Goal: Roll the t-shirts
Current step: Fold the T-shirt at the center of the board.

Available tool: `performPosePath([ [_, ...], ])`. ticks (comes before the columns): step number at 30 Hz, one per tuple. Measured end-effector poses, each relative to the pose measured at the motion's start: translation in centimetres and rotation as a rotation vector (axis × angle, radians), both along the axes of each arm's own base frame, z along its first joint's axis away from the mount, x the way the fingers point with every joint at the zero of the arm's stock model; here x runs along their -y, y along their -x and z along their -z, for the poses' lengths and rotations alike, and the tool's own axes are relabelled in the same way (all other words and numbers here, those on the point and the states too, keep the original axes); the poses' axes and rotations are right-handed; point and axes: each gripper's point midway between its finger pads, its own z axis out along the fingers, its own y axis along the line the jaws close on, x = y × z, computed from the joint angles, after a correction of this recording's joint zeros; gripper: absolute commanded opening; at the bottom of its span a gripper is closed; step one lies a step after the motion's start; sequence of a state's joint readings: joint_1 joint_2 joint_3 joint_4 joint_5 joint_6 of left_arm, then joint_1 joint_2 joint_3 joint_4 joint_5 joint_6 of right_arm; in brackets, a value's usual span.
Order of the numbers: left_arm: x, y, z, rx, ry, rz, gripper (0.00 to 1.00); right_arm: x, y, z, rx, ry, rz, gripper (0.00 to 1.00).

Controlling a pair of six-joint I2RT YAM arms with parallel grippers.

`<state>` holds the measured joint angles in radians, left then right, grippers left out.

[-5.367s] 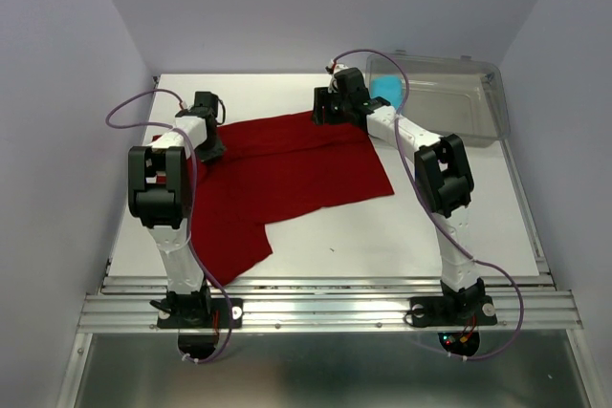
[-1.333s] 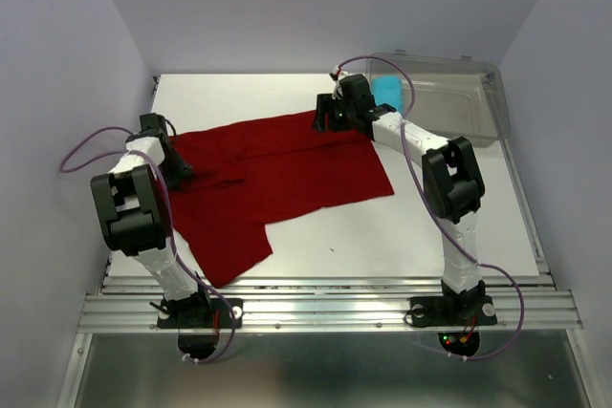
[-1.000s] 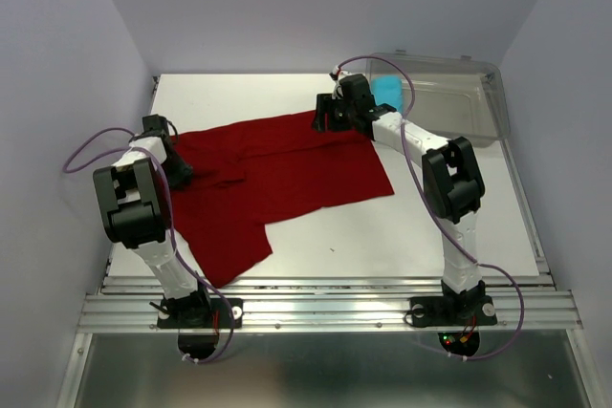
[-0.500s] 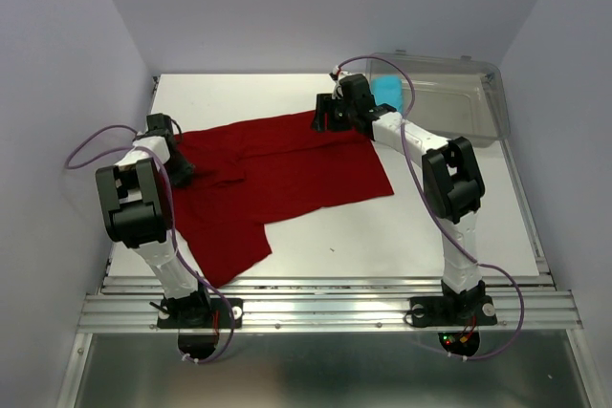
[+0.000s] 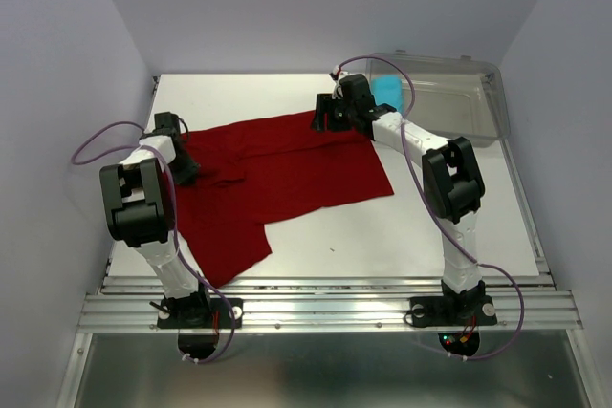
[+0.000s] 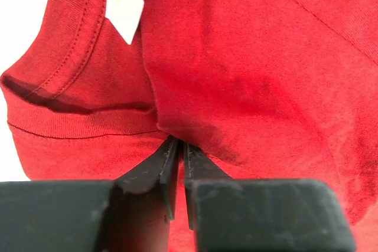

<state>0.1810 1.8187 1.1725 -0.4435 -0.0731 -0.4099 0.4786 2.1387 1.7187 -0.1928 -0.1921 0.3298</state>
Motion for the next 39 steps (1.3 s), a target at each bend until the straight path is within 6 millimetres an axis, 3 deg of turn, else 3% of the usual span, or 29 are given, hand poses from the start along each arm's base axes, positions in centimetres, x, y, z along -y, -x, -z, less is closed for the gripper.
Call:
performPosePath([
  [4,0.1,0.0,0.0,0.000,-0.006,0.003,0.00,0.0,0.0,0.0,0.000,0.000,0.000,0.65],
  [9,0.2,0.2,-0.6,0.000,-0.011,0.005,0.00,0.0,0.0,0.0,-0.002,-0.002,0.002,0.65],
  [22,0.3,1.2,-5.8,0.108,-0.039,-0.010,0.00,0.0,0.0,0.0,-0.003,-0.001,0.002,0.66],
  [31,1.9,4.8,-4.8,0.061,-0.004,0.004,0.00,0.0,0.1,0.2,-0.005,-0.001,0.002,0.66],
  [39,2.8,7.2,-2.7,0.003,0.028,-0.005,0.08,0.1,0.3,0.6,-0.014,-0.001,0.001,0.66],
])
